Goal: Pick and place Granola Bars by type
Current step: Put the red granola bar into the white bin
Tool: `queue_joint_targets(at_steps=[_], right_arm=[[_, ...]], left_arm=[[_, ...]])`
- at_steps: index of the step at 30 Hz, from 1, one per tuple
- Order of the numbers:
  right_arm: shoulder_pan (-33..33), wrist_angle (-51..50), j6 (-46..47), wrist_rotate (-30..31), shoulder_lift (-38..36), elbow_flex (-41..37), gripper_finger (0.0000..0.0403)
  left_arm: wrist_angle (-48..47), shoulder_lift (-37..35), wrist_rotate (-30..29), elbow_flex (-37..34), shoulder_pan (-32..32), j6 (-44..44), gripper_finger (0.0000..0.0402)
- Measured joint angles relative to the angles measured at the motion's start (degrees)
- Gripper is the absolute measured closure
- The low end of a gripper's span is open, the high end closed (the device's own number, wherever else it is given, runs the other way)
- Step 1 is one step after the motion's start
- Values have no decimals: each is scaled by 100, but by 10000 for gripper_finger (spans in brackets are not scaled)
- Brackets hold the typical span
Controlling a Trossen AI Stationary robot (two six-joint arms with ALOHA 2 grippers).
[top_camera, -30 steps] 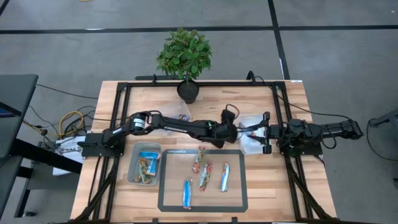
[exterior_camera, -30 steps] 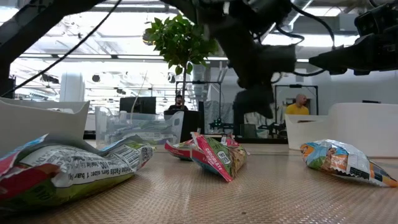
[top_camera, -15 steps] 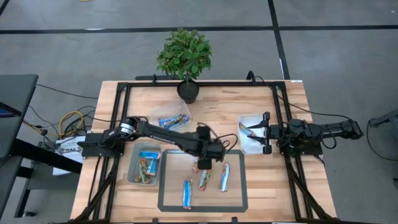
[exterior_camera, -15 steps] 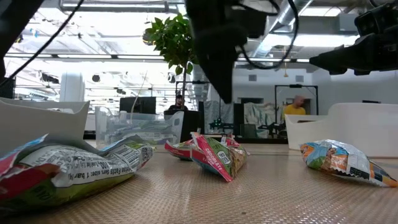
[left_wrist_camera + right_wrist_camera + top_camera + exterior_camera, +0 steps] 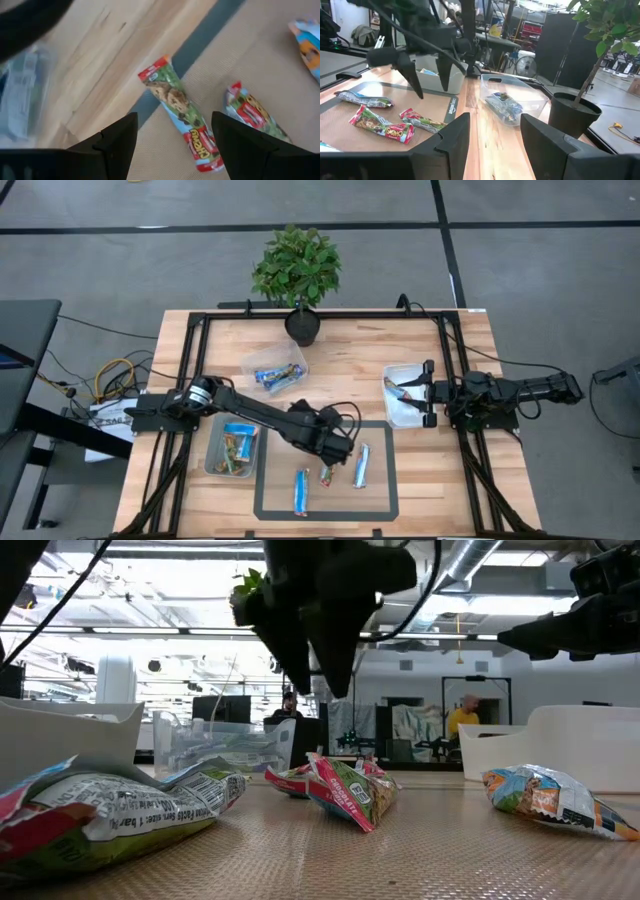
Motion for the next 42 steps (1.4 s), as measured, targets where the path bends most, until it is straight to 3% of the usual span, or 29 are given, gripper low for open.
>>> queue_joint_targets(at_steps=[10, 31, 35, 42], right_arm=[[-2, 2, 0, 0, -2, -2, 232], [0, 2, 0, 0, 0, 0, 232], [0, 2, 0, 0, 0, 0, 232], [0, 2, 0, 0, 0, -1, 232]], left_arm=[[1024, 1, 426, -865, 67, -412, 155], [2681, -30, 565, -1995, 237, -394, 157], [2724, -36, 589, -2042, 278, -236, 173], [2756, -23, 561, -2046, 308, 45, 236]])
